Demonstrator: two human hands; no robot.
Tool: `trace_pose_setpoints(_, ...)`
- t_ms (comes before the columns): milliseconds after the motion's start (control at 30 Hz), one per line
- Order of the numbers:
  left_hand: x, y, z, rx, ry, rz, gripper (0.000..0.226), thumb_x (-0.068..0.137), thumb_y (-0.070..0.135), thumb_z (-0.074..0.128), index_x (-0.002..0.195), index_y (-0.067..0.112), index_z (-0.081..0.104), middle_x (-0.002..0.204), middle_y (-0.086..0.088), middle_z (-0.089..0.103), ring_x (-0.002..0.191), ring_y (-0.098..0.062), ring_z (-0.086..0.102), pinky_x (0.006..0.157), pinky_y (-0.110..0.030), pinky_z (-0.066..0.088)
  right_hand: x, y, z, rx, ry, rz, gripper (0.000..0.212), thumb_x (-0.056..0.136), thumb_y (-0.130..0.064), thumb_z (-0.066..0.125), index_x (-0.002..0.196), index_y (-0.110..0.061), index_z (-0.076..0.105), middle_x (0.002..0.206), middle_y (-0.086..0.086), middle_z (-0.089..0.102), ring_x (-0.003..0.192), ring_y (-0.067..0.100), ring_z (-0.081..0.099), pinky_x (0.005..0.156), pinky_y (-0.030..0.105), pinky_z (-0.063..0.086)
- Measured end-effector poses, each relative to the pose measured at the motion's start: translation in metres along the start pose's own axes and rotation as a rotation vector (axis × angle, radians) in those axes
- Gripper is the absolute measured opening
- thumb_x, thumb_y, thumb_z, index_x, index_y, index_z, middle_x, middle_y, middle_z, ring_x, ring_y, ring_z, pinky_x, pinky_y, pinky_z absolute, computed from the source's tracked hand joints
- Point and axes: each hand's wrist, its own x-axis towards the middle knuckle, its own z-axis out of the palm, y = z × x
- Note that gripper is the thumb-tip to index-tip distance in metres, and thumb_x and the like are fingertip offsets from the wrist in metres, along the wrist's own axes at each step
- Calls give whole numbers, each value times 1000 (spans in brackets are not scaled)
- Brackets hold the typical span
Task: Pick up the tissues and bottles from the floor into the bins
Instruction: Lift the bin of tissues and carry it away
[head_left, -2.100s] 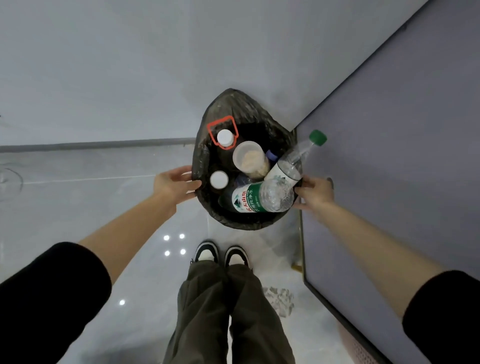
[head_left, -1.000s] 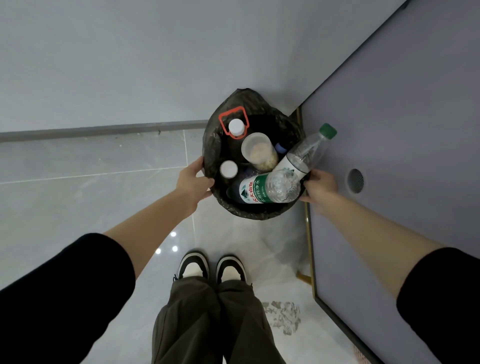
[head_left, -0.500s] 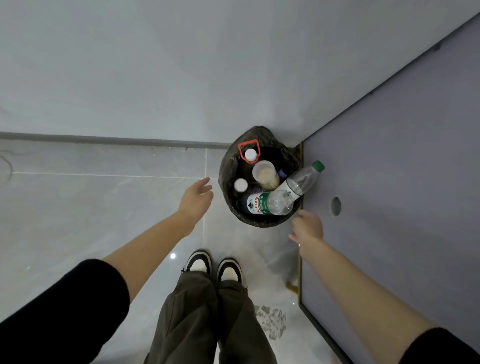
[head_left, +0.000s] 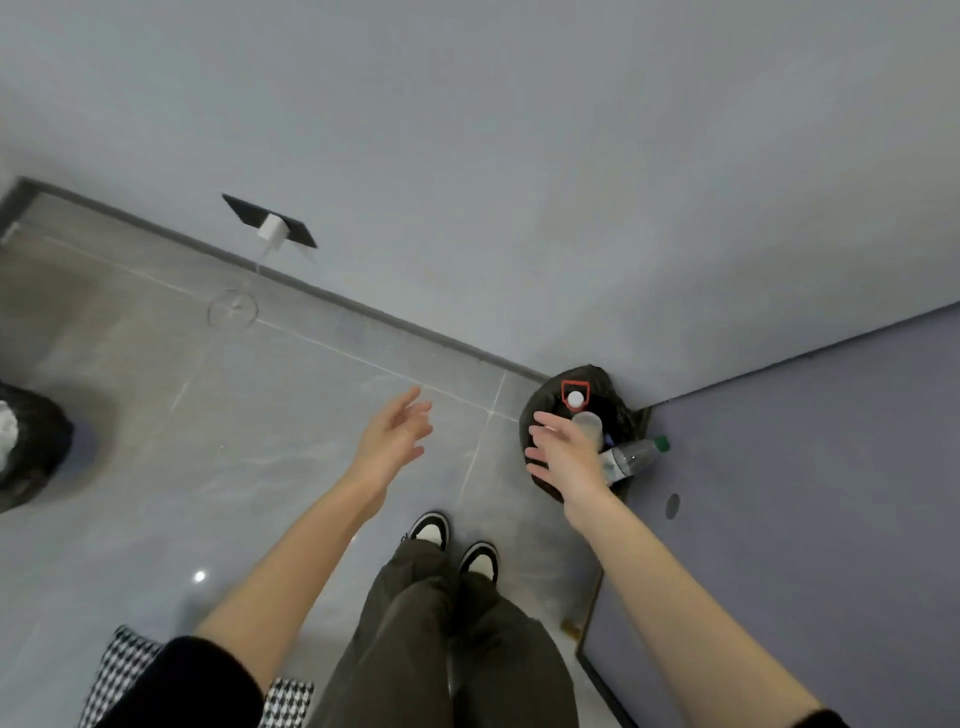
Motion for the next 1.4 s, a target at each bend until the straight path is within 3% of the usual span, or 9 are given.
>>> trace_pose_setpoints(133,-48,12,-53,-161,86,20,41,99,17,46,139,20,41,130,2,56,112,-20,58,95,-34,46,-40,-28,35,-90,-104,-95,28,97,-9,50,124,-10,56,107,4,61,79,14,57,83,32,50)
trace_pose_setpoints(267,-90,22,-121,-294,207,51,42,99,17,45,140,17,40,131,1,54,116,-23,56,99,-36,45,-83,-56,92,-211,-227,-162,26,97,-7,47,120,-14,56,97,-2,62,78,14,56,76,28,50)
trace_pose_setpoints(400,-118,18,-197,-375,316,82,42,100,17,44,141,17,39,133,0,53,113,-21,55,97,-35,44,-120,-67,168,-361,-362,-199,25,95,-7,49,120,-11,56,99,2,62,70,12,55,66,23,46)
trace_pose_setpoints(700,-148,-1,-378,-476,464,50,39,99,17,46,138,17,42,134,-2,53,111,-20,55,96,-34,45,-186,-64,370,-571,-575,-194,24,93,-7,51,115,-14,59,104,6,61,68,11,55,67,24,47)
trace_pose_setpoints(867,-157,-10,-474,-551,549,36,41,98,14,46,139,17,41,133,-3,53,113,-21,56,97,-36,46,-215,-60,478,-632,-635,-196,23,92,-7,54,112,-16,59,104,7,61,69,12,55,80,33,48)
trace_pose_setpoints(1033,-160,-15,-553,-628,611,45,44,97,15,50,140,18,41,132,0,55,113,-20,56,97,-35,46,-235,-61,570,-683,-709,-205,25,93,-8,53,116,-15,58,103,6,60,71,12,55,69,24,47)
trace_pose_setpoints(1400,-136,-21,-686,-733,756,-9,41,95,23,55,135,20,49,124,-2,59,109,-17,58,90,-32,47,-226,-65,738,-854,-805,-207,18,93,-10,53,105,-23,57,102,3,59,74,13,56,73,25,49)
